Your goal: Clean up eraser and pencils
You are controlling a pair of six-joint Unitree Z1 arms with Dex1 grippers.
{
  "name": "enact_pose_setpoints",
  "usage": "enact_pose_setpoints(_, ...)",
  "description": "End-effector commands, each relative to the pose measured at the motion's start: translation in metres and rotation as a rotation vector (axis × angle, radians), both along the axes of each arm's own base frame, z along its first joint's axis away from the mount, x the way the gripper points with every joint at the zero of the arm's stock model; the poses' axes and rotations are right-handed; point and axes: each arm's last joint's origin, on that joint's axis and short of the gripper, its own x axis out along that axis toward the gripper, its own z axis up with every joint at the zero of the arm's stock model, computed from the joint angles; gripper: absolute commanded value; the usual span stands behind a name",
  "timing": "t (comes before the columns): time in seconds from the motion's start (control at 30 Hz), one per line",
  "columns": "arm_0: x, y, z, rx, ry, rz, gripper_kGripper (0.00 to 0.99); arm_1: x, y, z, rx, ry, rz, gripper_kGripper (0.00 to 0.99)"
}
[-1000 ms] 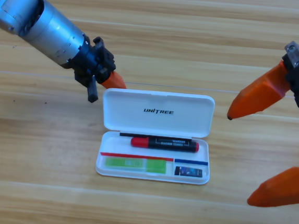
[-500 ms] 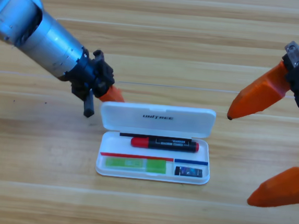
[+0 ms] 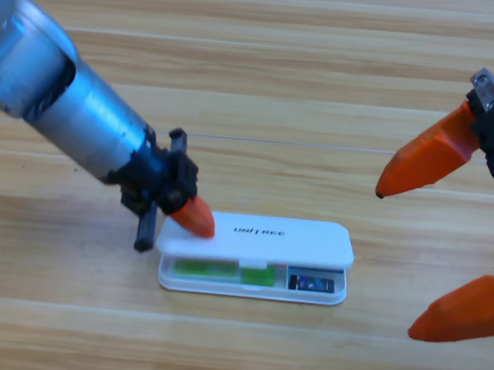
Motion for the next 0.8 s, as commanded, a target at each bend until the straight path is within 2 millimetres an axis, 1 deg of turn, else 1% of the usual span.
enact_pose_setpoints(0.03,-0.018,-0.004,-0.014,0.038,-0.007,-0.063,0.0,-0.001,-0.009,0.004,0.048,-0.008,-0.02,0.986)
enact_pose_setpoints(0.23,-0.021,-0.001,-0.026,0.044,-0.015,-0.069,0.0,-0.004,-0.013,0.007,0.058,-0.013,-0.019,0.986)
enact_pose_setpoints(0.47,-0.023,0.0,-0.043,0.058,-0.013,-0.072,0.0,-0.004,-0.013,0.006,0.059,-0.008,-0.016,0.986)
enact_pose_setpoints(0.8,-0.022,-0.005,-0.055,0.071,-0.018,-0.073,0.0,-0.004,-0.012,0.006,0.061,0.0,-0.01,0.986)
